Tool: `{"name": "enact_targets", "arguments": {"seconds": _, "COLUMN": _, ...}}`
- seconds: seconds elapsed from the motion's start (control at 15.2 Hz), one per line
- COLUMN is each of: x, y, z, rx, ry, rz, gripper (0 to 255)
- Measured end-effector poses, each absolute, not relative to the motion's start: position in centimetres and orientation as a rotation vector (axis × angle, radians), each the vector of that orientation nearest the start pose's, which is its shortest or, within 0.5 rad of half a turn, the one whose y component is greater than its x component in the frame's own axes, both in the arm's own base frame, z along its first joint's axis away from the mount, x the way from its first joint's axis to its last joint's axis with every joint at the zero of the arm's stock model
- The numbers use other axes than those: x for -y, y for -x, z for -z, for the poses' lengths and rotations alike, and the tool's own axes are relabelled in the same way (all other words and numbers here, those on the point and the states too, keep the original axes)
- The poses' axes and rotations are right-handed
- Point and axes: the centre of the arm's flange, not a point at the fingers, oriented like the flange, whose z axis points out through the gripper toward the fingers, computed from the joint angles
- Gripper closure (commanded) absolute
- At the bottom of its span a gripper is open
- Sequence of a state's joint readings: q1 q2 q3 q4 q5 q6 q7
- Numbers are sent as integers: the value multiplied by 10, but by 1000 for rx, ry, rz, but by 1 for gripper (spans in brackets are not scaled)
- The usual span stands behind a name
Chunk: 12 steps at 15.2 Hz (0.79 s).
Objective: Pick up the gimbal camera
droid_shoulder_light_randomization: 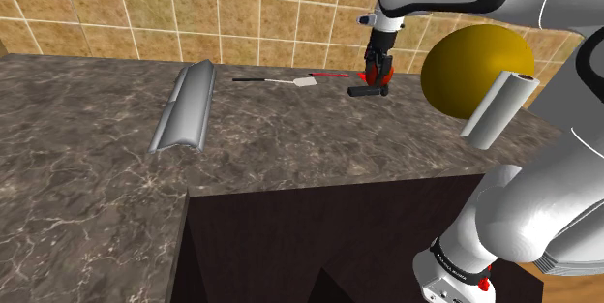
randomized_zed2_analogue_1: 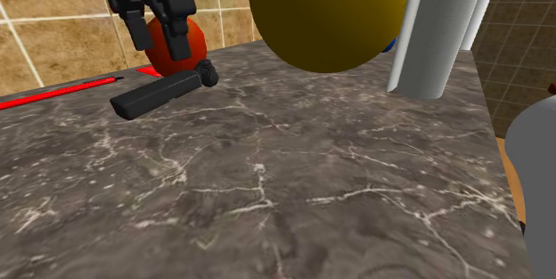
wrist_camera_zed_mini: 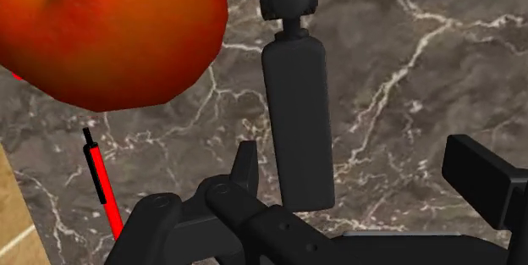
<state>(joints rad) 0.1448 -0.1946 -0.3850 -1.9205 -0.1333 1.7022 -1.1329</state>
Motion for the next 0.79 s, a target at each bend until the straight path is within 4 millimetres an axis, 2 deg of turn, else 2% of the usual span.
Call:
{"name": "enact_targets", "arguments": {"seconds": 0.13, "x": 151, "y": -494, "z": -556, "rx": 1491, "ry": 2790, "rz": -131, "gripper": 0}}
{"name": "enact_targets", "arguments": {"seconds": 0.59, "x": 153, "y": -499, "z": -521, "rx": 1522, "ry": 2773, "rz": -139, "gripper": 0}}
{"name": "enact_targets", "arguments": {"seconds": 0.66, "x": 153, "y": -498, "z": -519, "rx": 1522, "ry": 2773, "rz": -139, "gripper": 255}}
{"name": "enact_targets", "arguments": {"seconds": 0.79, "x": 153, "y": -498, "z": -517, "rx": 1522, "ry": 2773, "rz": -139, "gripper": 255}}
